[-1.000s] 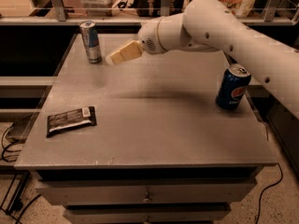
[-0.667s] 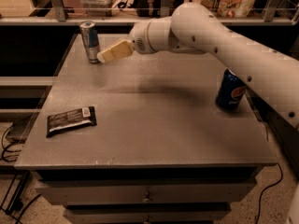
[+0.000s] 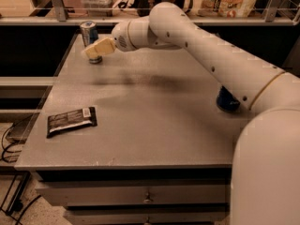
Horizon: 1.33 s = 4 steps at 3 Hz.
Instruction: Knock redbull can over
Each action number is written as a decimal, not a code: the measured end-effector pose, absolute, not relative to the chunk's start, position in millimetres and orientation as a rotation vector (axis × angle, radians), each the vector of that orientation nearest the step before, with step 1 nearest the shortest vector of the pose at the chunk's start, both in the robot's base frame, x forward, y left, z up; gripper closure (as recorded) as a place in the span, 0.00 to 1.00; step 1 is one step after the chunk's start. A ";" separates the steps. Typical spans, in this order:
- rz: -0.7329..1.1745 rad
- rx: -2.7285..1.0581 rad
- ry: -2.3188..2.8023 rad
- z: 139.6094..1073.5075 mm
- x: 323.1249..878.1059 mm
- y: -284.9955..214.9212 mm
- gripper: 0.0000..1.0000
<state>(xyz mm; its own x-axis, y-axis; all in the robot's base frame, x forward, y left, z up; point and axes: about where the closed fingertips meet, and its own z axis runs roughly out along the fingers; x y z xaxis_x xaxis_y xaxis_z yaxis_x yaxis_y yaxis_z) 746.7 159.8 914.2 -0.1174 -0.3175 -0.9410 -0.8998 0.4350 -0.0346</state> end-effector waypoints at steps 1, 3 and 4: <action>0.706 -1.067 1.653 922.3 747.7 158.5 0.00; 0.704 -1.029 1.668 907.2 750.5 177.0 0.00; 0.731 -1.006 1.651 902.2 756.8 187.1 0.00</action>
Offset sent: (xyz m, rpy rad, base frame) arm 0.0004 0.0023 -0.0085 0.0021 0.0062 -0.0792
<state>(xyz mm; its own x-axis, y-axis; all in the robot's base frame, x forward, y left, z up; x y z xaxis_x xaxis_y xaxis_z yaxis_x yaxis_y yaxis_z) 756.8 187.1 902.2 -0.1265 -0.2628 -0.9565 -0.8850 0.4655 -0.0109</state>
